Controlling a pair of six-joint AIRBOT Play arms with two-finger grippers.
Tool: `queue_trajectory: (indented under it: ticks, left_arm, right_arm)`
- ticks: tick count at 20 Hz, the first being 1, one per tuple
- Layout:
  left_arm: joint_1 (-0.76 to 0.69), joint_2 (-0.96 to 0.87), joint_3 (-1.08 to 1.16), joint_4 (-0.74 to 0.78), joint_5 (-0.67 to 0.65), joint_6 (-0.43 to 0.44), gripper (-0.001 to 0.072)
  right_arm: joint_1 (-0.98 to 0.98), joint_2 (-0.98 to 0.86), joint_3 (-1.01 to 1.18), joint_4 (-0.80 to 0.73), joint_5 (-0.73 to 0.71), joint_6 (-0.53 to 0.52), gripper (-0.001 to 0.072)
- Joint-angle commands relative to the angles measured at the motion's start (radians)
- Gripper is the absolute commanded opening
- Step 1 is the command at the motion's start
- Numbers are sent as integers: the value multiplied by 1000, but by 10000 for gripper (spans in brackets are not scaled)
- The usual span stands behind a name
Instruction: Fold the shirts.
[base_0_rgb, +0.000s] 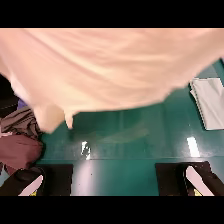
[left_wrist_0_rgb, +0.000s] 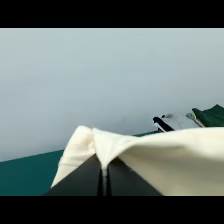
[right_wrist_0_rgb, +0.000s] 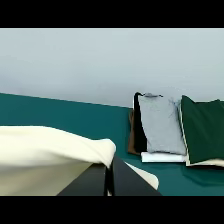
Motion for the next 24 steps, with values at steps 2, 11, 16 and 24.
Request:
queue_trajectory:
  ticks: [2, 11, 16, 24]
  left_arm:
    - [0, -180, -3, -12, -173, 0, 26]
    - [1, -826, -3, -9, -250, 0, 73]
    - [93, -885, 5, -7, -287, -1, 399]
    - [392, -730, -366, -238, -385, 56, 401]
  right_arm:
    - [90, -178, 27, -8, 54, 12, 16]
    - [348, -672, -282, -235, 27, 32, 18]
    - [292, -785, -152, -193, 121, 37, 380]
    - [227, -503, -517, -34, 129, -28, 378]
